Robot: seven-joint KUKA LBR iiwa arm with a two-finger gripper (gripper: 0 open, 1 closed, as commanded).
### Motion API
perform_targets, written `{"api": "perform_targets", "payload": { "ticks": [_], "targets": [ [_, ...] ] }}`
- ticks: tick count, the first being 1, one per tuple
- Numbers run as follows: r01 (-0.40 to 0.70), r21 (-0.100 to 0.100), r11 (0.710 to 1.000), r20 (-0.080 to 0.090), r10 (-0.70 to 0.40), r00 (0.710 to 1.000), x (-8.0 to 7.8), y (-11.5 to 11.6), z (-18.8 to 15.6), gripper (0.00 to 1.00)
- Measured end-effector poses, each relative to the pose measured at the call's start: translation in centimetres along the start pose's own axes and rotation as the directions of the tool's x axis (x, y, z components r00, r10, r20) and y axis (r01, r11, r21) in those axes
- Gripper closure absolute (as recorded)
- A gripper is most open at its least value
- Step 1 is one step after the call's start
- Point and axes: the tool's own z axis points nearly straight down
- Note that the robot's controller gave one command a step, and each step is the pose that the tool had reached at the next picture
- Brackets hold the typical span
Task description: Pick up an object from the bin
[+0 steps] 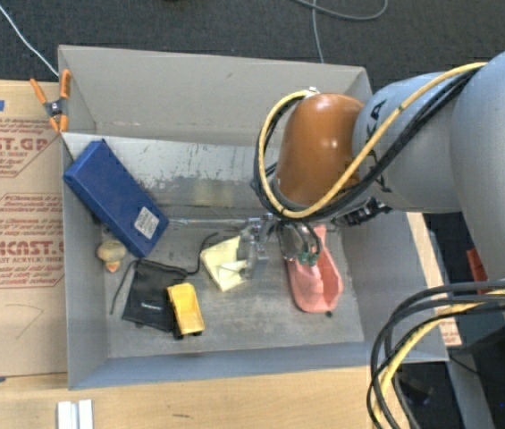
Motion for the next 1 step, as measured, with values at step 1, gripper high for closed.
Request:
{"api": "perform_targets", "payload": {
  "ticks": [1],
  "targets": [
    [-0.008,-0.001,1.0,0.007,0.008,1.0,-0.57,1.34,-8.68,1.0]
  ]
}}
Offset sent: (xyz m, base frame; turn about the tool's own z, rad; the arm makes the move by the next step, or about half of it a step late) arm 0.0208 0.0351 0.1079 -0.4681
